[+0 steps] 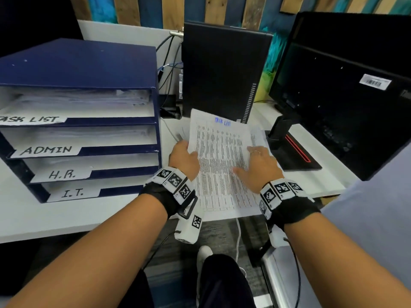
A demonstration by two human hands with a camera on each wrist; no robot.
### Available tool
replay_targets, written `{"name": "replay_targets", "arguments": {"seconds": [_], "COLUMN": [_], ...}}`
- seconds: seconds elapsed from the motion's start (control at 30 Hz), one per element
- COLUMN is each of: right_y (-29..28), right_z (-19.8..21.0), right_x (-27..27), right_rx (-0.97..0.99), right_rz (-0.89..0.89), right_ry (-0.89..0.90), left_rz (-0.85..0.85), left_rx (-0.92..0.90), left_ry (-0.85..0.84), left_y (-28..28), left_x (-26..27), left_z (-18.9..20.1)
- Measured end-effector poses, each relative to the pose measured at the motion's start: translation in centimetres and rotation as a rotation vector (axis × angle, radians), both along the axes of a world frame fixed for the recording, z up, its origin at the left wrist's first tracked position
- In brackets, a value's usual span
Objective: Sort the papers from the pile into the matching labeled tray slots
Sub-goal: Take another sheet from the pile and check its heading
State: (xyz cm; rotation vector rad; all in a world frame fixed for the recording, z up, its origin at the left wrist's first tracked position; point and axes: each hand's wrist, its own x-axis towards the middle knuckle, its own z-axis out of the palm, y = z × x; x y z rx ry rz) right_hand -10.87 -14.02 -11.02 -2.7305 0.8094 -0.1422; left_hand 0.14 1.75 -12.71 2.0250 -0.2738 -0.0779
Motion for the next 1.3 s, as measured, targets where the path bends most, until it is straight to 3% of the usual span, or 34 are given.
{"name": "replay_targets", "arguments": {"seconds": [0.27,0.47,0.6,0.73,0.9,1.07,1.17,1.3], "right_y": [1.6,6.4,10.7,14.9,19.0,21.4,21.9,21.7], "right_z": [2.7,3.9,4.0,3.5,2.2,2.8,3.9,5.8], "right_x": [-2.7,-4.4,-4.2,-3.3,-2.1,-0.6,0.9,2.9], "right_rx": [0.353,0.474,0.616,0.717,0.819,0.894,0.804,0.729], "right_rz": [-0.141,-0.145,-0.013,0.116,0.271,0.294,0.263,0.17], "right_ry": [-0.529,-0.879,-0.864,-0.751,-0.52,-0.52,-0.621,-0.769], "left_rz": [-0.031,0.134,0.367,0.512,0.614,0.635,0.564,0.436], "left_rx": [-0.409,-0.533,-0.426,-0.468,-0.314,-0.264,-0.26,-0.375], "left_ry": [-0.044,-0.128,-0.184,-0.18,-0.27,-0.279,-0.271,-0.043], "left_y": [5.4,10.0,14.9,20.0,24.9,27.2,27.8,28.8], "left_x": [-5.8,-7.6,-6.6,-6.2,-4.3,-1.3,-0.6,-1.5], "left_z": [0.6,1.5,0.6,0.4,3.6,6.8,7.8,7.3]}}
